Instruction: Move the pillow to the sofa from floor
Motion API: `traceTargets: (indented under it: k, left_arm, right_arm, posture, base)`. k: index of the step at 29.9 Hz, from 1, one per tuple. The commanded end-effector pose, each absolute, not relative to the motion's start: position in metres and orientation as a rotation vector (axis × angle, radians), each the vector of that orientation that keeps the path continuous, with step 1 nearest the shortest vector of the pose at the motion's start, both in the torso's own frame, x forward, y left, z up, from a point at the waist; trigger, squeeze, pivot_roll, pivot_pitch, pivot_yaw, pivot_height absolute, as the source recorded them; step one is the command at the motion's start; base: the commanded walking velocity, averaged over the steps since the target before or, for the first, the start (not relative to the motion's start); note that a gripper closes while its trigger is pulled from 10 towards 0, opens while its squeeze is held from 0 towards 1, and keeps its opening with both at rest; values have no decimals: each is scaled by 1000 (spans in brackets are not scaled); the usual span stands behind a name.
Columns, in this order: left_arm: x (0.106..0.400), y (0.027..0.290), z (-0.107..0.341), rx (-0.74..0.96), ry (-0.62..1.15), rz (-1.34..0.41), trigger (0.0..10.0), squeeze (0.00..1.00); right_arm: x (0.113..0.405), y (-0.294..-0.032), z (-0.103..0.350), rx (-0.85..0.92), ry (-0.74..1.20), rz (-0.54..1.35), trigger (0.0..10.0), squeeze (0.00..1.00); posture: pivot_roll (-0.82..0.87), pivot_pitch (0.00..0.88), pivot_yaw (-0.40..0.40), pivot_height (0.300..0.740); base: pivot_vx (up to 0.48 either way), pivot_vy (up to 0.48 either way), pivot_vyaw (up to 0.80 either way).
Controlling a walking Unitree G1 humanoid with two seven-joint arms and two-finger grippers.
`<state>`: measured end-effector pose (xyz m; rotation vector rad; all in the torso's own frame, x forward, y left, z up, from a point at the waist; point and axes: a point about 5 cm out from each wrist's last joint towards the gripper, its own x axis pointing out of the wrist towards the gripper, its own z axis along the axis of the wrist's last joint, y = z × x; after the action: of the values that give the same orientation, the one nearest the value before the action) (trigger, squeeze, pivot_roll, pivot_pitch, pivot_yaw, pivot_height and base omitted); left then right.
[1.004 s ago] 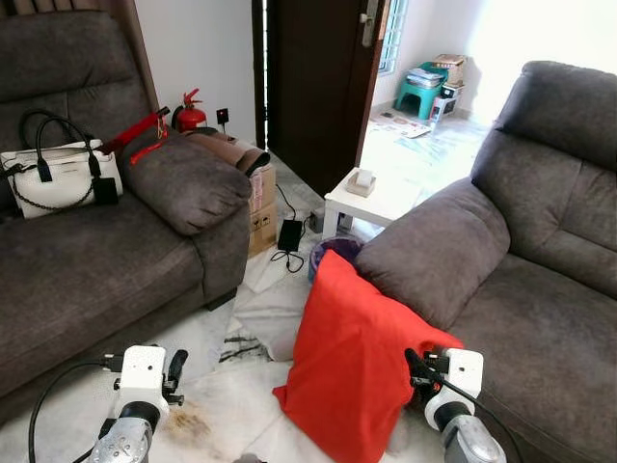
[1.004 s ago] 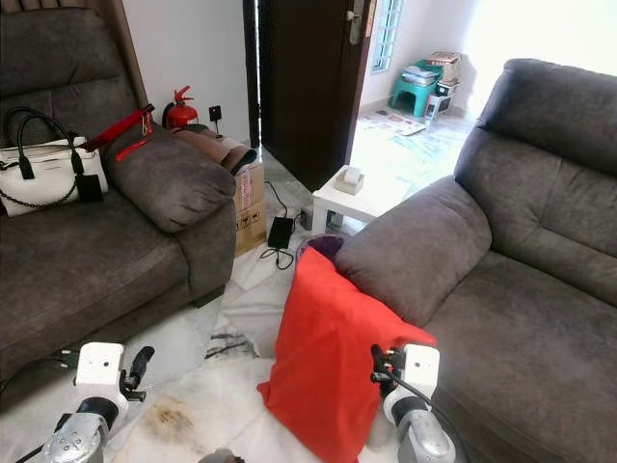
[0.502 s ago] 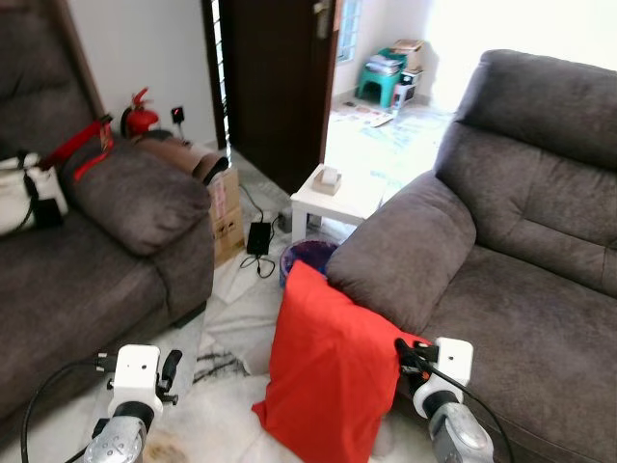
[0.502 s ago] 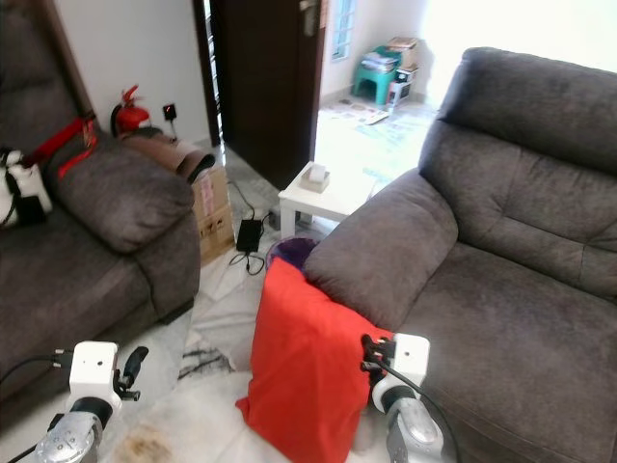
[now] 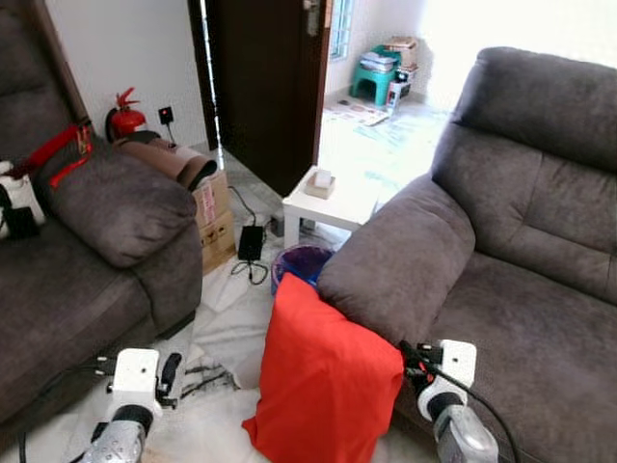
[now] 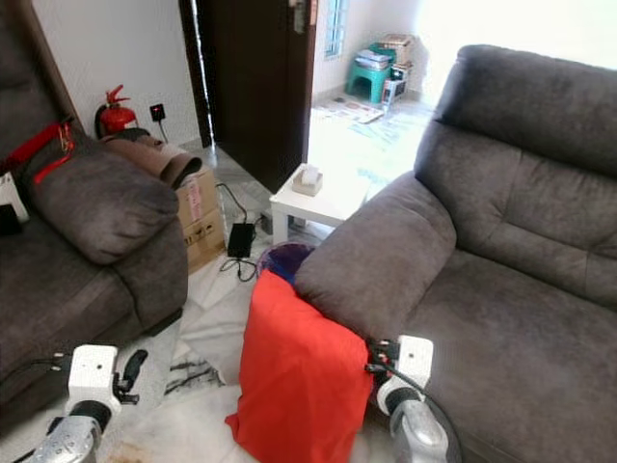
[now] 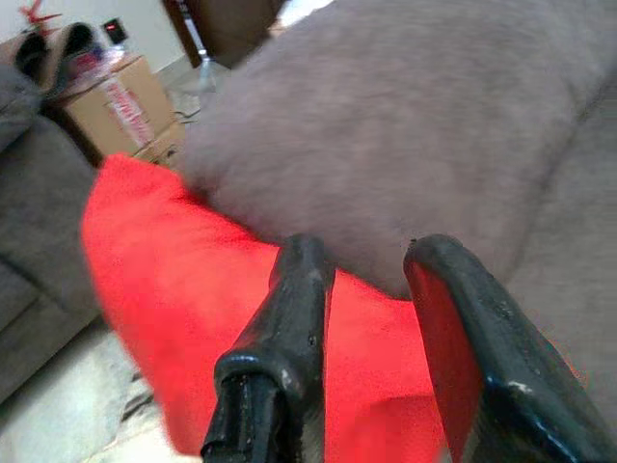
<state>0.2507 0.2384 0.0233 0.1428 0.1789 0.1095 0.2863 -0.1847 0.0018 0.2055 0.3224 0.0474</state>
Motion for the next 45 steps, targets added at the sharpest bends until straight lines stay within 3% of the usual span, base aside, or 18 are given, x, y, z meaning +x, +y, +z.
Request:
traceTargets:
  k: [1,11,23,38,45]
  left_arm:
    - [252,229,22,140,187,71,10000,0]
    - [253,231,22,167,195,66,10000,0]
    - [254,228,22,166,199,66,10000,0]
    - [254,231,18,153,208,99,10000,0]
    - [227,246,-19,169,414,167,10000,0]
  right_arm:
    - [284,-193,0,199,337,23,10000,0]
    - [284,-190,0,195,334,34,10000,0]
    - [283,-188,1,170,323,73,10000,0]
    - [284,-190,1,196,324,84,10000,0]
    - [285,-186,2,202,319,95,10000,0]
  posture:
    - [166,23,-16,656]
    - [166,28,-7,656]
    - [165,27,-13,656]
    - [152,21,-24,656]
    - [152,19,-23,656]
  base:
    - [0,0,0]
    - [0,0,0]
    - [0,-435,545]
    - [0,0,0]
    - [0,0,0]
